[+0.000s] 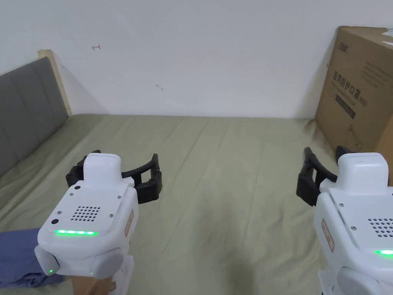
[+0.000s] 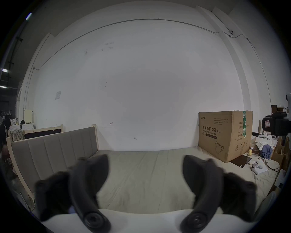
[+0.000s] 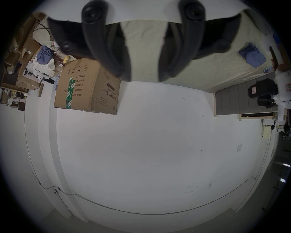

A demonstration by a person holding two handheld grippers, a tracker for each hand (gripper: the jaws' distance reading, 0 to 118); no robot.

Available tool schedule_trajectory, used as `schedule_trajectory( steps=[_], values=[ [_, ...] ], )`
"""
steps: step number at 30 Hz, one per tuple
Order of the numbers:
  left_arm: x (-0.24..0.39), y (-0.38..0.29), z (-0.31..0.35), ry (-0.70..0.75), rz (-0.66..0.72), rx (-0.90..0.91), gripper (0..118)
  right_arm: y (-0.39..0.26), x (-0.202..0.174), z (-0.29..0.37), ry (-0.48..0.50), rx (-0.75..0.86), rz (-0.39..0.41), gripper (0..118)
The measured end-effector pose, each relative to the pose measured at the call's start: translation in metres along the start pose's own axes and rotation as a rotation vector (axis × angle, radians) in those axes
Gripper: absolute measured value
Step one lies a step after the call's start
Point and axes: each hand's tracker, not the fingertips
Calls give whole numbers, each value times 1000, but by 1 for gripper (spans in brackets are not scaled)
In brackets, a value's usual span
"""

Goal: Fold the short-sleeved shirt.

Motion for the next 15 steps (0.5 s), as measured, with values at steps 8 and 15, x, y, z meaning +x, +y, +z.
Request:
schedule_trajectory(
  steps=[8,15],
  values=[
    [4,0,2,9,-19,6,118,-4,1,-4,-1,-25,-23,117],
    [8,2,4,-6,-37,18,118,-5,3,-2,-3,-26,-29,118]
  ],
)
